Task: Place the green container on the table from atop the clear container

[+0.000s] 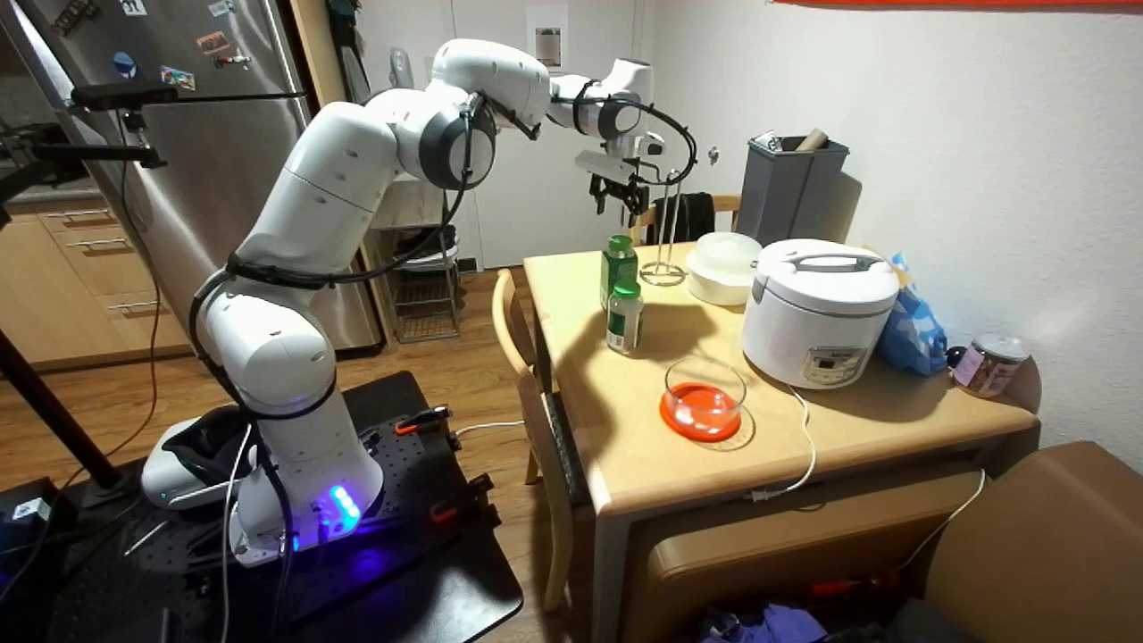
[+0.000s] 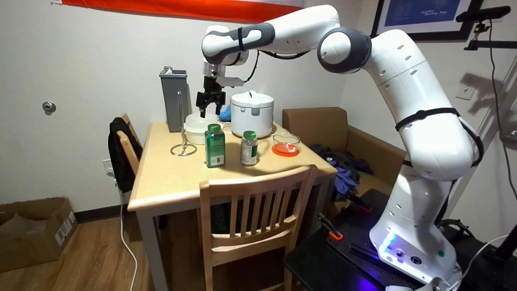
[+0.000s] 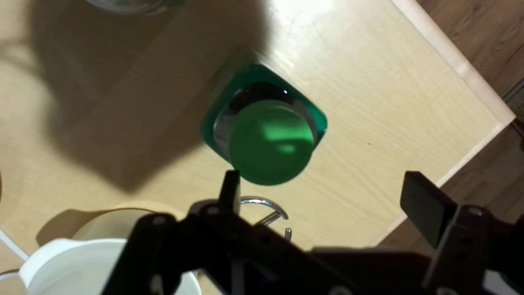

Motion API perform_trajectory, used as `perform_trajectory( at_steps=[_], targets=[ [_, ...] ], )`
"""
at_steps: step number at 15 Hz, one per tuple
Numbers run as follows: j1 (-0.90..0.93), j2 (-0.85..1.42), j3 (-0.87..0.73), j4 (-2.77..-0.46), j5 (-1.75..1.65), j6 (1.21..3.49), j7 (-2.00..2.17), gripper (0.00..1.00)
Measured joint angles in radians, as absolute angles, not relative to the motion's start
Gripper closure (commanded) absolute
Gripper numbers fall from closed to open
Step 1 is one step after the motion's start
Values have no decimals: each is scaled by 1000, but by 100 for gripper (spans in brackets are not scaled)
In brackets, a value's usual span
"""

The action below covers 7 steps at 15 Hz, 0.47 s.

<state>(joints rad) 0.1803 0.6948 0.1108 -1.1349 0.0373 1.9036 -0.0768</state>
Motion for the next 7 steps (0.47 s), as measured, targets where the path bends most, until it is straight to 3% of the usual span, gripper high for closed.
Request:
perform_trajectory(
  at_steps=[7],
  targets=[
    [172,557,149,-1055,72,1719,-80,0]
  ],
)
